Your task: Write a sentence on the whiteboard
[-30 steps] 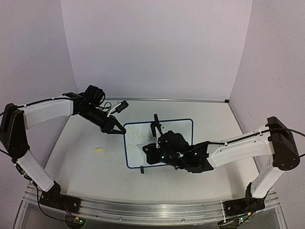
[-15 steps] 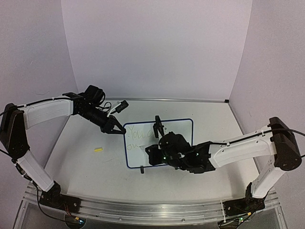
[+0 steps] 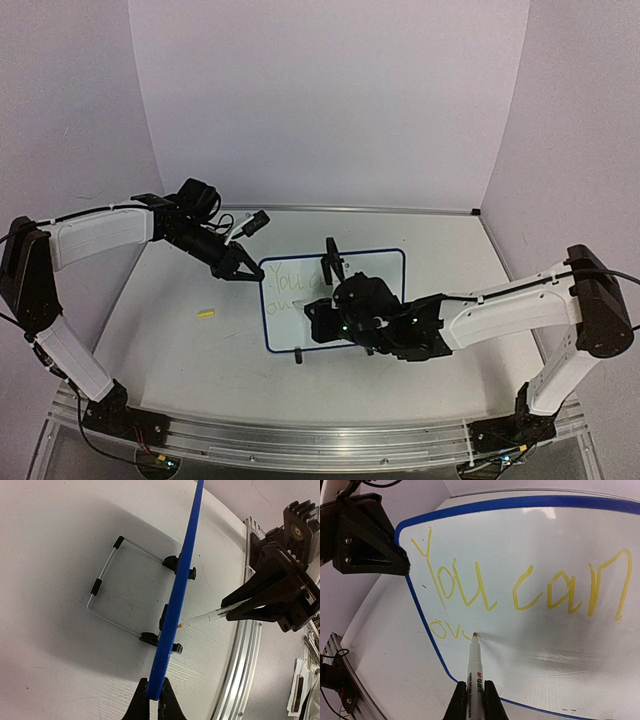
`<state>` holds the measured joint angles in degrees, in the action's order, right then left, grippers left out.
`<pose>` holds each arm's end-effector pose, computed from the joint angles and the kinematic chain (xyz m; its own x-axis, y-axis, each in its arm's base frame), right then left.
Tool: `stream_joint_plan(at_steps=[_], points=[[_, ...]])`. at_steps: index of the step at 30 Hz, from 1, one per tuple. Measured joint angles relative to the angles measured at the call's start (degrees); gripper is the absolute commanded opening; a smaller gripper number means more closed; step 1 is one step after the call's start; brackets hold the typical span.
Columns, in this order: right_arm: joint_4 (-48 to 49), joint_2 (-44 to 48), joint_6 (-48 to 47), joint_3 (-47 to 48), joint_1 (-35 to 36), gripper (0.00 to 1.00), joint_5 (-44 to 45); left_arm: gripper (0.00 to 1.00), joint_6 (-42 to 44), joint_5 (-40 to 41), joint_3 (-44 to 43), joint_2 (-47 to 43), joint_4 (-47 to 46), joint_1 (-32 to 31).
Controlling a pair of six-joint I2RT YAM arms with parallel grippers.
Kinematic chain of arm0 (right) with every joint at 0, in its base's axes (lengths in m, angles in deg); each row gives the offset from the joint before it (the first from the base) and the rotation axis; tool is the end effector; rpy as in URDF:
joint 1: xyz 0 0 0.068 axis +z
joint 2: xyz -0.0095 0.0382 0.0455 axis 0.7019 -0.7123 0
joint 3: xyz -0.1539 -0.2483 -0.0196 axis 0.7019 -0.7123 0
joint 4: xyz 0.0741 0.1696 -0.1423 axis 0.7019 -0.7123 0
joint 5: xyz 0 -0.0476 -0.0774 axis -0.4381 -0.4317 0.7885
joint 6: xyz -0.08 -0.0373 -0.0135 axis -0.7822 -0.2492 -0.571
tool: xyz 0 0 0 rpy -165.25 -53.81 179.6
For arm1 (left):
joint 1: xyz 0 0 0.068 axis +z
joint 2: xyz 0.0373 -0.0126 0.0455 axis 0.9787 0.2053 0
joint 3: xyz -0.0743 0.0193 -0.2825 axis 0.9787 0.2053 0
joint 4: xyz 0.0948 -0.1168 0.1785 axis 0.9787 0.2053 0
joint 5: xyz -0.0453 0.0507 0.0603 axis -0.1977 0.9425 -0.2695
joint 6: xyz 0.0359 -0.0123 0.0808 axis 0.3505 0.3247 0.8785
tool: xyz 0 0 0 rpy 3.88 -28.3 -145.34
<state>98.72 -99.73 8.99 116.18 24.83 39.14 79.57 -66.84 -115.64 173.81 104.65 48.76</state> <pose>0.1585 0.3544 0.2410 -0.5961 -0.0025 -0.8029 -0.5570 0.7215 0.4113 0.2502 -0.2028 0.2672 -0.5052 0.5276 -0.6829 0.8629 0.3224 -0.3893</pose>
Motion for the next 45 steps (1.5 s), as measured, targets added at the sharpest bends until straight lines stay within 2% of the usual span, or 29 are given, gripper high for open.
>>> stream_joint_plan(at_steps=[29, 45], points=[[-0.70, -1.92, 1.76, 1.02, 0.00, 0.00, -3.02, 0.00, 0.00, 0.04, 0.00, 0.00, 0.00, 0.00], [-2.77, -0.37, 2.29, -0.24, 0.09, 0.00, -1.22, 0.00, -0.02, 0.06, 0.00, 0.00, 0.00, 0.00]])
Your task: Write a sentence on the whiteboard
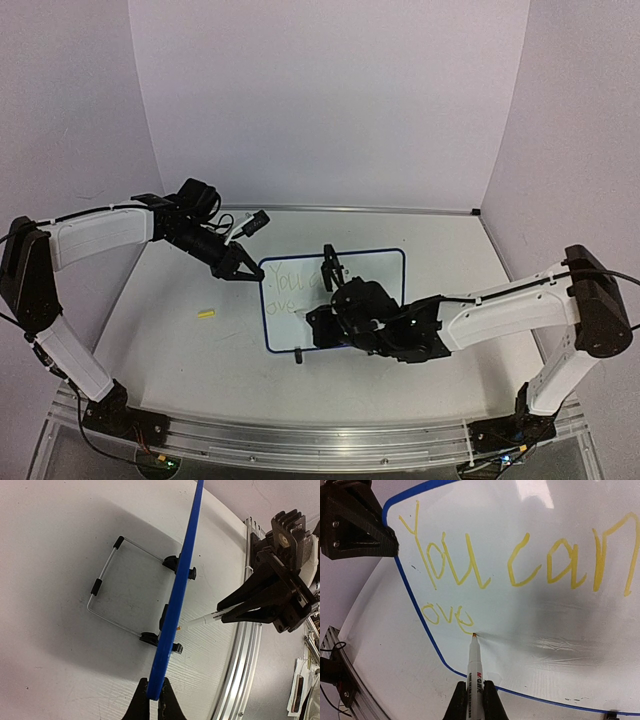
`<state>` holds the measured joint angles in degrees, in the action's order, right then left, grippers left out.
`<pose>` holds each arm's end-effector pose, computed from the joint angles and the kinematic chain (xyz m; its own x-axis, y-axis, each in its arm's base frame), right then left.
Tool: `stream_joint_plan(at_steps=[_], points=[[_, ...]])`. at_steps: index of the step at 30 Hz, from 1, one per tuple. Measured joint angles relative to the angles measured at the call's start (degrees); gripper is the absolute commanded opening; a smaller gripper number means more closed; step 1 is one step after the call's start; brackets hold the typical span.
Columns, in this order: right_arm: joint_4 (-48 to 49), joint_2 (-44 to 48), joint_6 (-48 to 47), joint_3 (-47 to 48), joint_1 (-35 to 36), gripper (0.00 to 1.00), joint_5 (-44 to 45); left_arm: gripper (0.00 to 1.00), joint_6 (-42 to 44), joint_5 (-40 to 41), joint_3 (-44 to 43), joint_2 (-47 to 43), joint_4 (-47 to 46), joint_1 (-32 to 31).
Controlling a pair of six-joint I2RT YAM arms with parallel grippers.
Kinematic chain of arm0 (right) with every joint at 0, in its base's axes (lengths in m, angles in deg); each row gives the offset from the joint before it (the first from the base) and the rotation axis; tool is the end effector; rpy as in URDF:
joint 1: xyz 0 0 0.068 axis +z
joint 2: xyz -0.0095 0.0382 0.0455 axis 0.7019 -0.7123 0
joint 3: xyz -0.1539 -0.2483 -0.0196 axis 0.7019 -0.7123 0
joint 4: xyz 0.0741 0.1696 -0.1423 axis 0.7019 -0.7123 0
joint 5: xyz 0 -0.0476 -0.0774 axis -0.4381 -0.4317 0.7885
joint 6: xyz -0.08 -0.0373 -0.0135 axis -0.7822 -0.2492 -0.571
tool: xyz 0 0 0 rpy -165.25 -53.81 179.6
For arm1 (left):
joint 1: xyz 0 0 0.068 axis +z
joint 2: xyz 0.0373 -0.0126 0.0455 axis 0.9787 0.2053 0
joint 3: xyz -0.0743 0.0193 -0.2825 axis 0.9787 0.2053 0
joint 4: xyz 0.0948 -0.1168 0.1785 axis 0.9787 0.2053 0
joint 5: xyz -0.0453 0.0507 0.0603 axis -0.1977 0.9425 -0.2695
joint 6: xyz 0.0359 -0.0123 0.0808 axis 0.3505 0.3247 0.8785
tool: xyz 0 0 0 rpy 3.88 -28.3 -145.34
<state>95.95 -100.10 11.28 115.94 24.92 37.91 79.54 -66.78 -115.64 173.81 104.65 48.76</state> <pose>0.1554 0.3525 0.2306 -0.6414 -0.0267 -0.7667 -0.5345 0.7325 0.4217 0.2502 -0.2027 0.2671 -0.5057 0.5276 -0.6826 0.8626 0.3234 -0.3890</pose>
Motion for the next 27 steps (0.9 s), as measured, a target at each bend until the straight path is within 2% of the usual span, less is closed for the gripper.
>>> stream_joint_plan(at_steps=[12, 27], points=[[2.00, 5.36, -1.56, -3.20, -0.20, 0.00, 1.16, 0.00, 0.02, -0.04, 0.00, 0.00, 0.00, 0.00], [2.49, 2.05, -3.10, -0.45, -0.33, 0.00, 1.00, 0.00, 0.01, -0.04, 0.00, 0.00, 0.00, 0.00]])
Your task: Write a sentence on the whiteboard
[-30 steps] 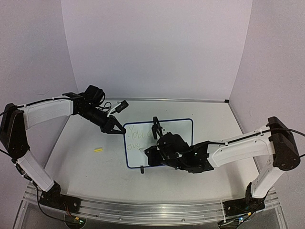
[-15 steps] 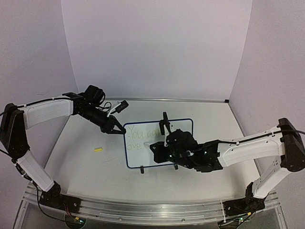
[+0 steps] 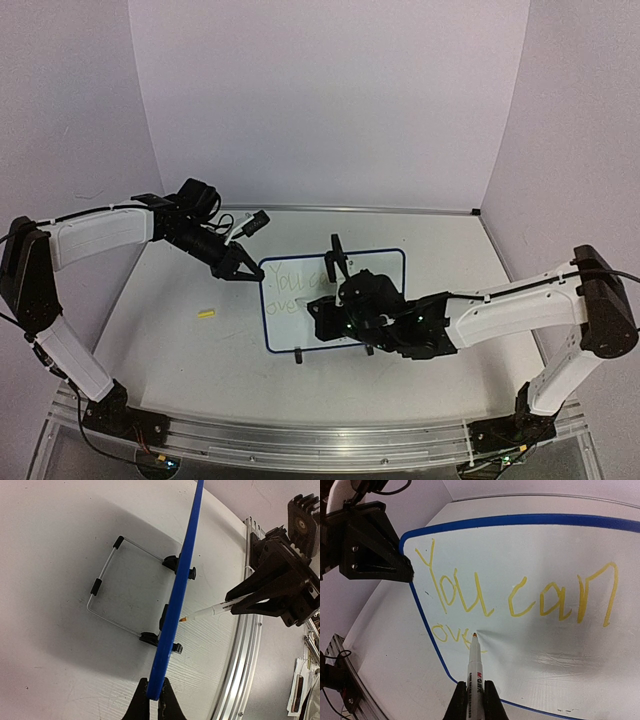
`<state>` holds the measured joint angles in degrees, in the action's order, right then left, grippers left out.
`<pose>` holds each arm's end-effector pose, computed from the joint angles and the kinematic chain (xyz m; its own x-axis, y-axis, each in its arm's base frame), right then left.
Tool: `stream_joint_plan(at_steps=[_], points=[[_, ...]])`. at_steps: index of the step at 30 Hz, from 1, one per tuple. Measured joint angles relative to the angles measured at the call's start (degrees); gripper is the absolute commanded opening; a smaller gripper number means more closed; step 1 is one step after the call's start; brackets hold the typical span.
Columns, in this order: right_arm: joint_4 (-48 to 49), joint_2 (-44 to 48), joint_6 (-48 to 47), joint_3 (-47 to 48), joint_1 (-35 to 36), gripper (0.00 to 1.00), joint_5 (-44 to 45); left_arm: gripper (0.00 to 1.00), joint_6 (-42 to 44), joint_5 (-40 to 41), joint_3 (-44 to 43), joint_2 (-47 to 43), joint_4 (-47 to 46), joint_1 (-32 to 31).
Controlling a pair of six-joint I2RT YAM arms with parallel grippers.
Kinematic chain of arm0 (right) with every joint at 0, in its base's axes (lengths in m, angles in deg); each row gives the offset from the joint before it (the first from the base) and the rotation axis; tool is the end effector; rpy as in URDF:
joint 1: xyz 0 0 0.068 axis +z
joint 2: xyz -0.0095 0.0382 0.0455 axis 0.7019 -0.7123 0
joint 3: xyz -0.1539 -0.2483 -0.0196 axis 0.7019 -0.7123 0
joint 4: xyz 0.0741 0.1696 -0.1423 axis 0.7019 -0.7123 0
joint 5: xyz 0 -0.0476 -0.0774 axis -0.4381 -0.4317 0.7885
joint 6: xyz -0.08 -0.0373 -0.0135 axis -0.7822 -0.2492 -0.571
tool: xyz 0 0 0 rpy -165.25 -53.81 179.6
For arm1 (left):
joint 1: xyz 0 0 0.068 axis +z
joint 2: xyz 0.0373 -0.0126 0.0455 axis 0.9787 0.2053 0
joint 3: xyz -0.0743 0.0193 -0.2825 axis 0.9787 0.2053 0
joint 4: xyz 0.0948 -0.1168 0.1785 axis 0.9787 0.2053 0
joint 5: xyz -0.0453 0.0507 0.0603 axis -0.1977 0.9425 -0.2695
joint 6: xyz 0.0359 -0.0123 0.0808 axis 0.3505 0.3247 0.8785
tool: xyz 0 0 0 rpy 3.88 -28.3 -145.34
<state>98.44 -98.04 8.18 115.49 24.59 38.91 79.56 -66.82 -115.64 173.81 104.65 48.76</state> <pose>0.1576 0.3483 0.2470 -0.5859 -0.0024 -0.8104 -0.5661 0.7168 0.4072 0.2502 -0.2027 0.2672 -0.5054 0.5276 -0.6828 0.8628 0.3227 -0.3892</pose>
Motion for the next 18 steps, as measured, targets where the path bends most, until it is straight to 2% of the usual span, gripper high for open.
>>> stream_joint_plan(at_steps=[18], points=[[-0.33, -0.75, 0.74, 0.36, -0.39, 0.00, 0.58, 0.00, -0.06, 0.09, 0.00, 0.00, 0.00, 0.00]])
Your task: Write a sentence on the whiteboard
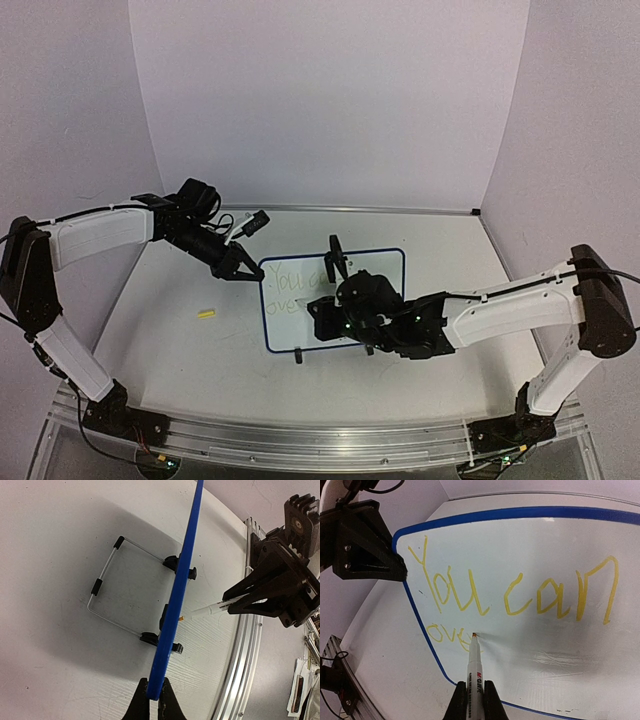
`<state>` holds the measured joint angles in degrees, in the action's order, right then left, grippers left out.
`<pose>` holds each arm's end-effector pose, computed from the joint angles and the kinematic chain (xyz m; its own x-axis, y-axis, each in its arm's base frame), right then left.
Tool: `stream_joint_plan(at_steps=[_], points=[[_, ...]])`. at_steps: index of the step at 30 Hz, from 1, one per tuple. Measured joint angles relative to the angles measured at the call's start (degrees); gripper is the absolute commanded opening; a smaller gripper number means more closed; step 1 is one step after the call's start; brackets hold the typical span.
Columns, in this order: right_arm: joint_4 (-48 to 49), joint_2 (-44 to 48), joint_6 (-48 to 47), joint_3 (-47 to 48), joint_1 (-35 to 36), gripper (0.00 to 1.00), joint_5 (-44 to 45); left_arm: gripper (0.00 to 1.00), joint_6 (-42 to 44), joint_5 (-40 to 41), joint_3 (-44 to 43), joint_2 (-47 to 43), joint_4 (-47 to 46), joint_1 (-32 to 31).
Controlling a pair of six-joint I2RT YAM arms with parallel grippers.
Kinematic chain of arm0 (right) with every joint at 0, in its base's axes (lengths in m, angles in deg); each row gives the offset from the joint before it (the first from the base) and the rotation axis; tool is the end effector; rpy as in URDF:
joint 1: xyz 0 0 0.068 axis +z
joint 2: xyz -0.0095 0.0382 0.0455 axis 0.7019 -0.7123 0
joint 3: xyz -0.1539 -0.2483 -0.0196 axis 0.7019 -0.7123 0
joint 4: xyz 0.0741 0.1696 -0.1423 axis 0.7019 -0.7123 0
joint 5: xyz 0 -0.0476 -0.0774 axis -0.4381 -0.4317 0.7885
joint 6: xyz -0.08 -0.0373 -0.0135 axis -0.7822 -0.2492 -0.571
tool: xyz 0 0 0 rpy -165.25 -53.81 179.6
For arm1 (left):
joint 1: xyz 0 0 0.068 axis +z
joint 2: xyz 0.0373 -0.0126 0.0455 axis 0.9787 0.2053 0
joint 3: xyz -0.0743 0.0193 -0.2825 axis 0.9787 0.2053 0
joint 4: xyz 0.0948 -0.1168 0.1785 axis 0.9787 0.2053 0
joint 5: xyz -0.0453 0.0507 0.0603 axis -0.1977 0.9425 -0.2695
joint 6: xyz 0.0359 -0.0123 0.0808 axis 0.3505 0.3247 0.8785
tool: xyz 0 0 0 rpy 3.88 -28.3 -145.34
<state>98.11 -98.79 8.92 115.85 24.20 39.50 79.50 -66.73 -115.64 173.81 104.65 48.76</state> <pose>0.1615 0.3489 0.2437 -0.5933 0.0056 -0.8050 -0.5468 0.7311 0.4081 0.2503 -0.2027 0.2671 -0.5063 0.5276 -0.6821 0.8622 0.3245 -0.3890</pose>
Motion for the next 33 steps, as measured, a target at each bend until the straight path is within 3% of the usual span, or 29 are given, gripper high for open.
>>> stream_joint_plan(at_steps=[33], points=[[-1.91, 0.79, 4.06, -2.47, 0.04, 0.00, -1.28, 0.00, -0.11, 0.11, 0.00, 0.00, 0.00, 0.00]])
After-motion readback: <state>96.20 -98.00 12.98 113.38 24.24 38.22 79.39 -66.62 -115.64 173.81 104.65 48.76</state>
